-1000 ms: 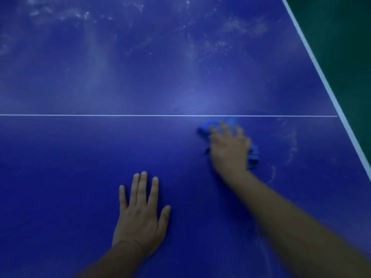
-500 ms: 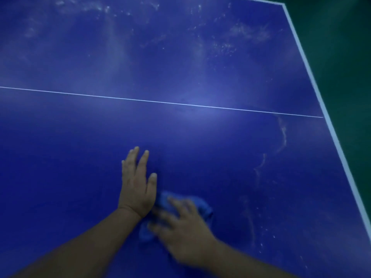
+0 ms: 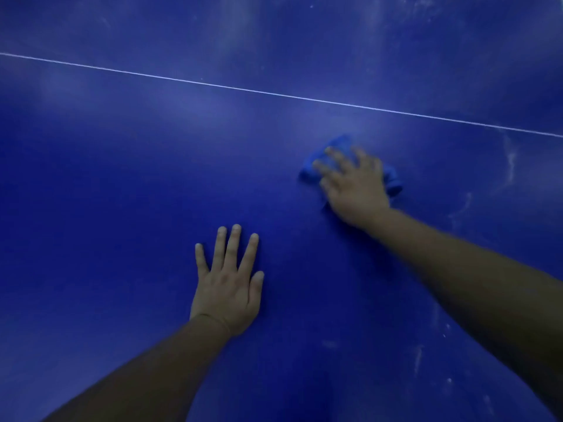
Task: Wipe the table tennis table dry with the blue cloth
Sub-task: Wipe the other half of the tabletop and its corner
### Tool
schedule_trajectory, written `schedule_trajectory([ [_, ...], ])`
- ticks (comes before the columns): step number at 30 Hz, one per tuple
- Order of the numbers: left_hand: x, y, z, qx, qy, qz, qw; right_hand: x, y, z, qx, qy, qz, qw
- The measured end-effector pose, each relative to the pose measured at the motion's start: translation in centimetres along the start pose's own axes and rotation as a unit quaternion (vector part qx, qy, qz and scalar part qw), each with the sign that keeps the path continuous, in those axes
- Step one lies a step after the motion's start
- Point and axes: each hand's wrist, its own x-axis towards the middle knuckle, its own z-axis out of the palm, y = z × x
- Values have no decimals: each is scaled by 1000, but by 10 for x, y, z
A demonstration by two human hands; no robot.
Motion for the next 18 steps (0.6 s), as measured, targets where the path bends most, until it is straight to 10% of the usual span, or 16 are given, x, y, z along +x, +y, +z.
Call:
schedule_trajectory([
  [7, -3, -7, -1, -103, 16, 16, 994, -201, -101, -13, 46, -120, -427, 895],
  [9, -3, -7, -3, -96, 13, 23, 995, -154, -82, -7, 0, -64, -386, 920],
  [14, -3, -5, -8, -84, 3, 18, 996, -34, -56, -9, 23, -10, 29, 999],
  [18, -2, -9, -9, -182, 27, 20, 983, -127, -127, 3, 12, 19, -130, 991],
])
